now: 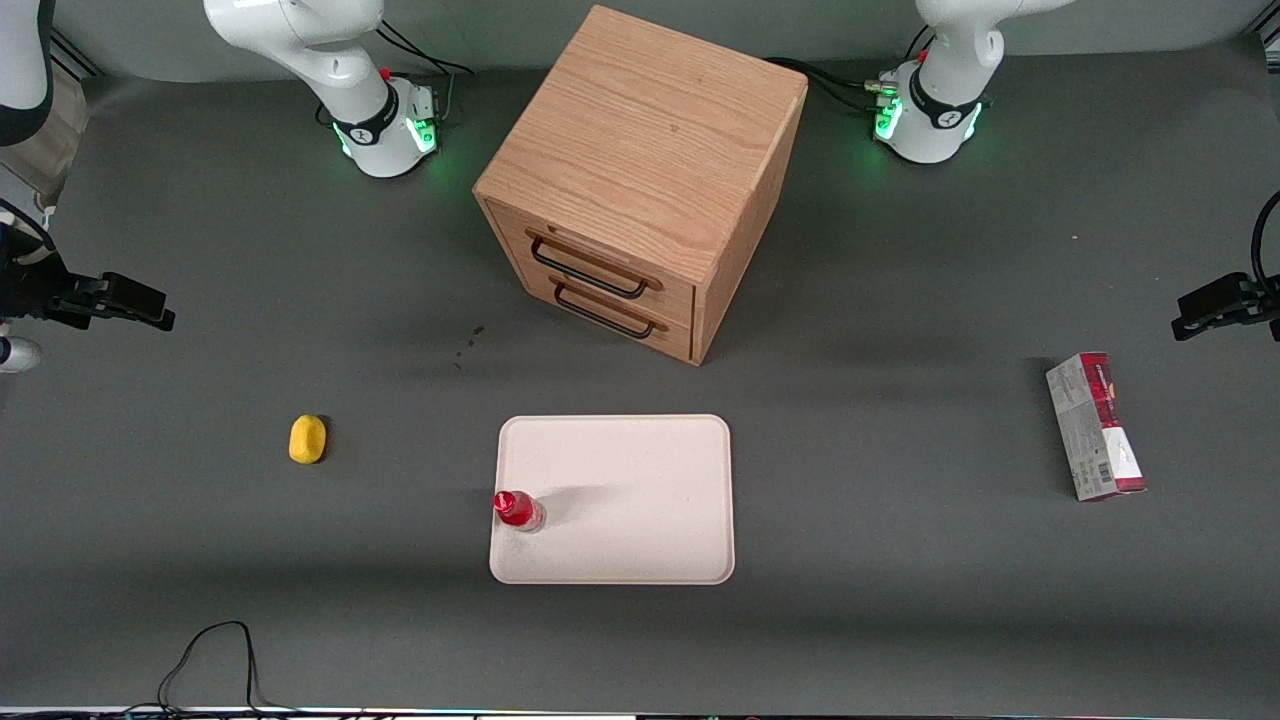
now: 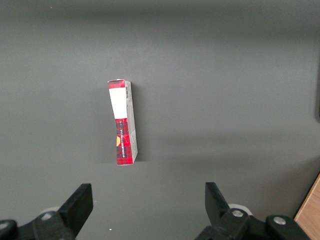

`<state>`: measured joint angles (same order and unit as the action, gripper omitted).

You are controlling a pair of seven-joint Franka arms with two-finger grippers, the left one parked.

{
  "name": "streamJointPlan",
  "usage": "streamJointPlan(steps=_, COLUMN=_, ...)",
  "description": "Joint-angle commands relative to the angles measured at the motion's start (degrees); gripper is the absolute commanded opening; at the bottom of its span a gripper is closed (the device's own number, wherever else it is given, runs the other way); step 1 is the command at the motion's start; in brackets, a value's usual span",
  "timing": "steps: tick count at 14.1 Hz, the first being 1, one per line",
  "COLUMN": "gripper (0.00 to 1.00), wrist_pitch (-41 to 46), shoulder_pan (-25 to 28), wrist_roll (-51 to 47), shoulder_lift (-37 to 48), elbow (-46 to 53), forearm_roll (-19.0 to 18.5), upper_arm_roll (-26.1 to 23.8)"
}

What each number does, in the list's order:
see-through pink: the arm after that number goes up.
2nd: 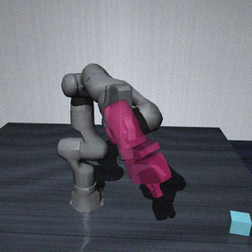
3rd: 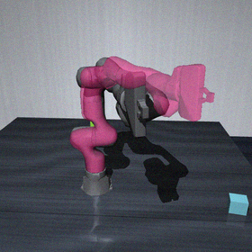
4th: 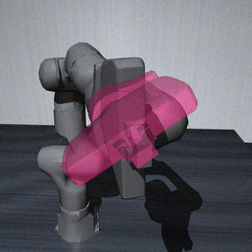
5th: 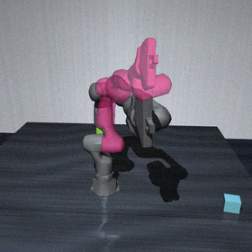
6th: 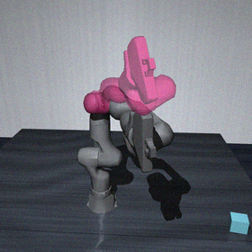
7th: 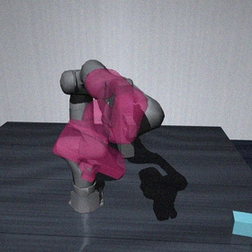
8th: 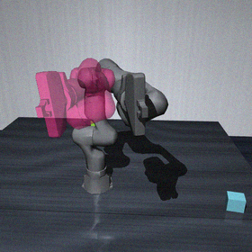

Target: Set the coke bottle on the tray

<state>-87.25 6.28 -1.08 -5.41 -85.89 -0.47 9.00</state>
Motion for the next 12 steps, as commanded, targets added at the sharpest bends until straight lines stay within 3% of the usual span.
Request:
streamJointPlan(steps=1, gripper=1.00, wrist_pitch=0.4, shoulder_pan=-1.0, wrist_roll=-1.5, shoulder_lift=1.5, elbow=-1.0, forearm_roll=0.1, upper_arm_roll=-0.3)
streamJointPlan(steps=12, gripper=1.00, wrist_pitch=0.4, shoulder_pan=-1.4, wrist_roll=-1.1, shoulder_lift=1.5, elbow=-0.9, forearm_roll=-0.7, upper_arm_roll=-0.8)
